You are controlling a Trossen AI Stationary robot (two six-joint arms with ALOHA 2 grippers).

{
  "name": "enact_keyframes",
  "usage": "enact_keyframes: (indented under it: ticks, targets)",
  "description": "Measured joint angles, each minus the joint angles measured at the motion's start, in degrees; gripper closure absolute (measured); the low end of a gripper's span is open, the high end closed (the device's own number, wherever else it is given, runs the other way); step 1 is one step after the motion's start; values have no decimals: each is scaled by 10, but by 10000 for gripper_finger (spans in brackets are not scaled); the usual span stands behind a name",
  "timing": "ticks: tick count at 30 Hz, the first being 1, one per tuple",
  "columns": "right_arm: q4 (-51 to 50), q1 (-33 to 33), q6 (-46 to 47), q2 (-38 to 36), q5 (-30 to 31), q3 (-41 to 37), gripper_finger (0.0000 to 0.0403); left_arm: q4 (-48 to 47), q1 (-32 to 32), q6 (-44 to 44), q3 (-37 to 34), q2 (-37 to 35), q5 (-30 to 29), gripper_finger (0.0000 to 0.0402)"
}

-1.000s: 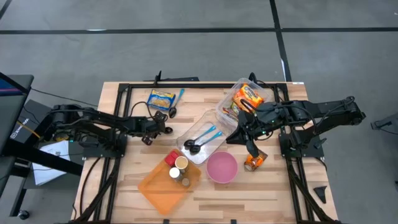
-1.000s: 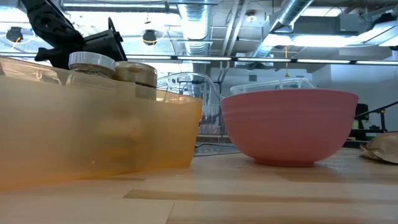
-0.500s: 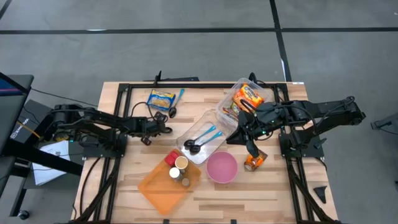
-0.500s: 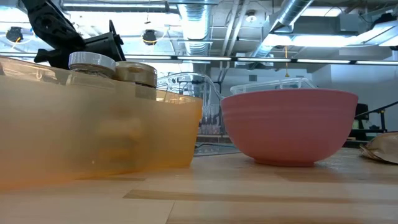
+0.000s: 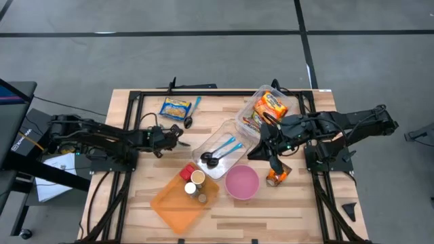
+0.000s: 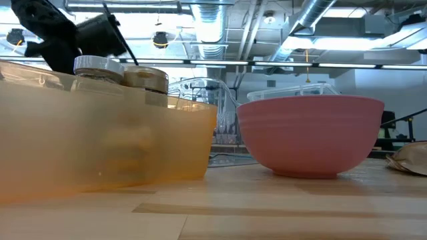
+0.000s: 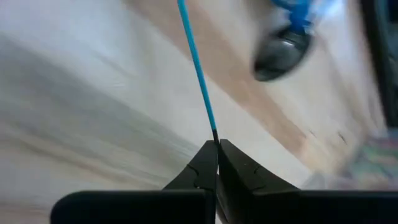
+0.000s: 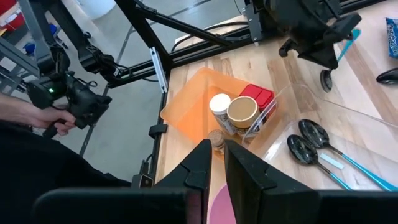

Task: Pick & Place Food Item
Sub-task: Put the blue spoon into the transparent bin

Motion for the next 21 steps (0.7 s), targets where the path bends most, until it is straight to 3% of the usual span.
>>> enact_keyframes:
  ticks: [6,15,21]
  targets:
    - [9,1,0,0,1,0,361,-13,-2,109,1,-65,-7,401]
    - [17,1,4,0,1,0,361,21,-2,340,1,-149,10,401]
    - [17,1,4,0,1,0,361,151,10,583,2,-197,128,401]
